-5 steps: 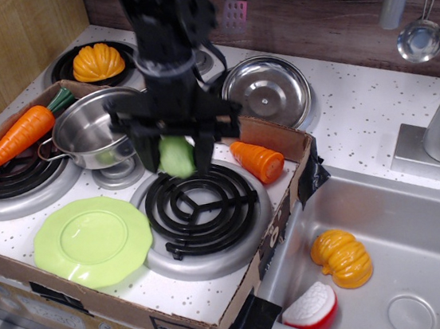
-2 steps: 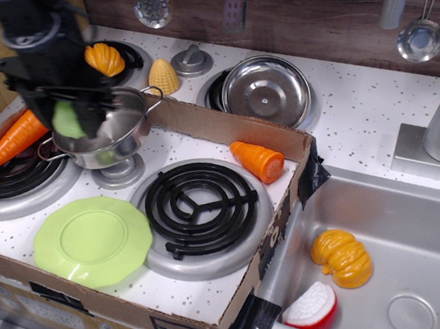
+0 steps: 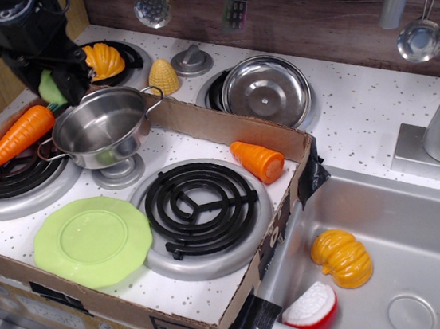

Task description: Put broccoli in pot

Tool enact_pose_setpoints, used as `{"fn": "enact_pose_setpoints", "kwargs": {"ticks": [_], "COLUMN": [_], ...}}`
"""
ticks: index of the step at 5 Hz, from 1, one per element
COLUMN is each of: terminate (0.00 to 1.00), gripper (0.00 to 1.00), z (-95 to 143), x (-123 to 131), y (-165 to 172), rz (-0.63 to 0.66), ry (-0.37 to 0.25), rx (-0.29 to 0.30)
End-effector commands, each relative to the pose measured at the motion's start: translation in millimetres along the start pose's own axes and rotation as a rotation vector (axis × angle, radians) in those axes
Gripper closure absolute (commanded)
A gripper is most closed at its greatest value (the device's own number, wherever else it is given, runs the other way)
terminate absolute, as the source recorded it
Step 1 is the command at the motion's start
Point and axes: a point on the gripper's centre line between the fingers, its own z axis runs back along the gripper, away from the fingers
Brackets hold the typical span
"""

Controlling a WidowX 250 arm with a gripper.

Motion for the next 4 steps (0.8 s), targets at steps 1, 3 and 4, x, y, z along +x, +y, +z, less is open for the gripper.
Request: {"fn": "enact_pose_setpoints", "kwargs": {"ticks": [1, 3, 4], "terminate": [0.00, 0.00, 0.00], "gripper": [1.00, 0.00, 0.00], "z": [9.2, 0.5, 4.9], "x": [19.2, 16.0, 17.4], "y": [-15.9, -18.6, -17.6], "rz": [0.062, 0.031, 0.027], "ry": [-0.110, -0.065, -0.049], "rx": [-0.049, -0.100, -0.094]}}
